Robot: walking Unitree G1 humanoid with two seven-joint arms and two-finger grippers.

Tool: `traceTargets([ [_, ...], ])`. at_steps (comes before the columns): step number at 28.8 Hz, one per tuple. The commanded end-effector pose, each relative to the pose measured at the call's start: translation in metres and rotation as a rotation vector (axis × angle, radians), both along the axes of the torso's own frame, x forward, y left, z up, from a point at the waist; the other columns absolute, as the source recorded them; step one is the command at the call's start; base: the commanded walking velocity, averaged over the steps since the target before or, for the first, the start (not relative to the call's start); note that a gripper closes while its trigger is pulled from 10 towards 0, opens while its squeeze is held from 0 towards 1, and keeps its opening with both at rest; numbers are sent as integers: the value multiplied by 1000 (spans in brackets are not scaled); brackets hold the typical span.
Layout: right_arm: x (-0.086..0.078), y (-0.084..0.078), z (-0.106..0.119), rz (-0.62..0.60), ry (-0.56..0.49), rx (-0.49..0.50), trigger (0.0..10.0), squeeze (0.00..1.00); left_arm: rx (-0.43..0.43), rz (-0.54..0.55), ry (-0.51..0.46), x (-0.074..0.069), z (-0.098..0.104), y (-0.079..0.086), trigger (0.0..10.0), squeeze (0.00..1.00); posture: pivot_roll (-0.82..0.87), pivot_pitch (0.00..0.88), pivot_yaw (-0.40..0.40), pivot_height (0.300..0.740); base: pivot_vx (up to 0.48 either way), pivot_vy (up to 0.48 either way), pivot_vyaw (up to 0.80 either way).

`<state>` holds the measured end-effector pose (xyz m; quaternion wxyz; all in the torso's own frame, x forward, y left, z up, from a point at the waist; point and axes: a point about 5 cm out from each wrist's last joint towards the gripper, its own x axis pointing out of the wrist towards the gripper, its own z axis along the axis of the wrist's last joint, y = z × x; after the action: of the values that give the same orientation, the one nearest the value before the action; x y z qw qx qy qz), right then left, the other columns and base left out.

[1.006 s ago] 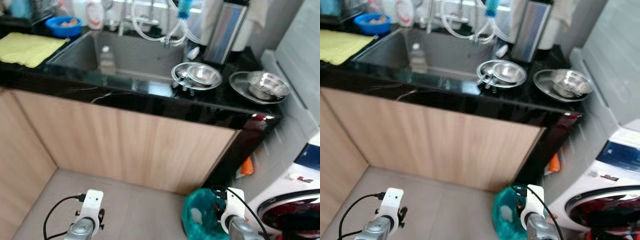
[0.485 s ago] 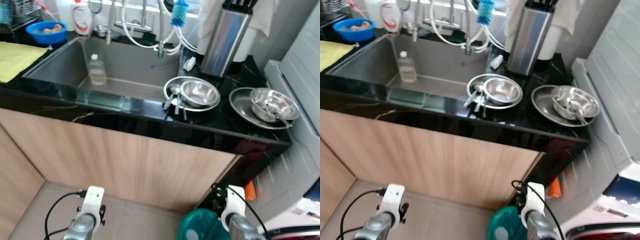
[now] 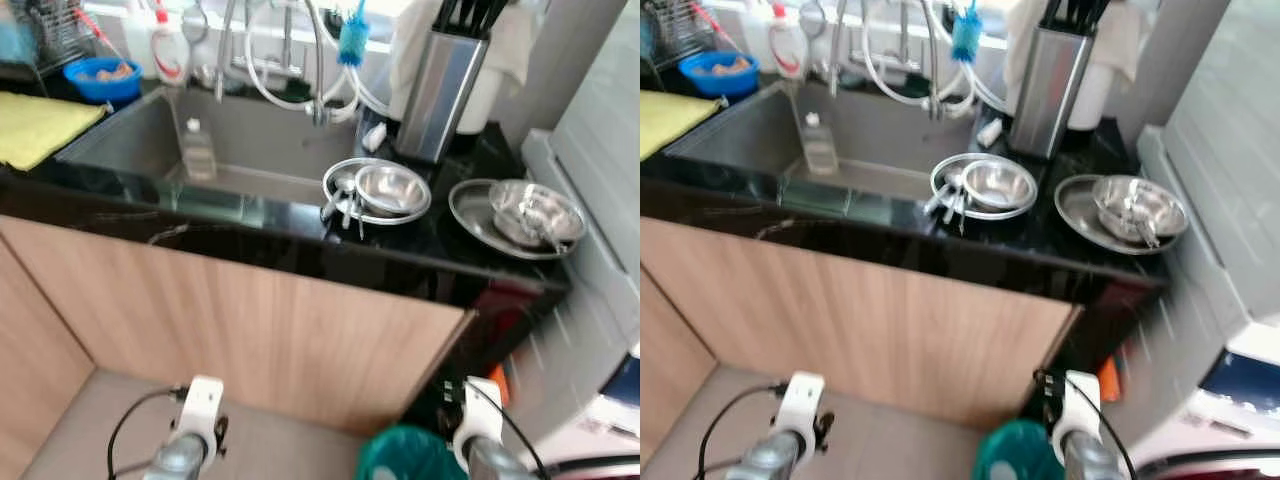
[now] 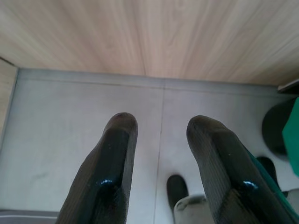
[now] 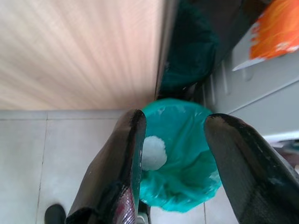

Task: Kitchen organization

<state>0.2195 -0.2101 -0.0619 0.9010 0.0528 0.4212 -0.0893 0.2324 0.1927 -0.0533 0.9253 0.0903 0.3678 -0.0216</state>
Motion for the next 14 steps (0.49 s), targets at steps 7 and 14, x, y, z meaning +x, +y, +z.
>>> traceTargets([
  [7, 1, 0, 1, -6, -5, 5, 10000, 0, 4, -10, 7, 2, 1, 1, 10000, 0, 119, 0, -108, 740, 0, 451, 0],
  [14, 1, 1, 1, -5, -3, 9, 10000, 0, 1, -16, 5, 3, 2, 1, 10000, 0, 119, 0, -103, 740, 0, 480, -445],
])
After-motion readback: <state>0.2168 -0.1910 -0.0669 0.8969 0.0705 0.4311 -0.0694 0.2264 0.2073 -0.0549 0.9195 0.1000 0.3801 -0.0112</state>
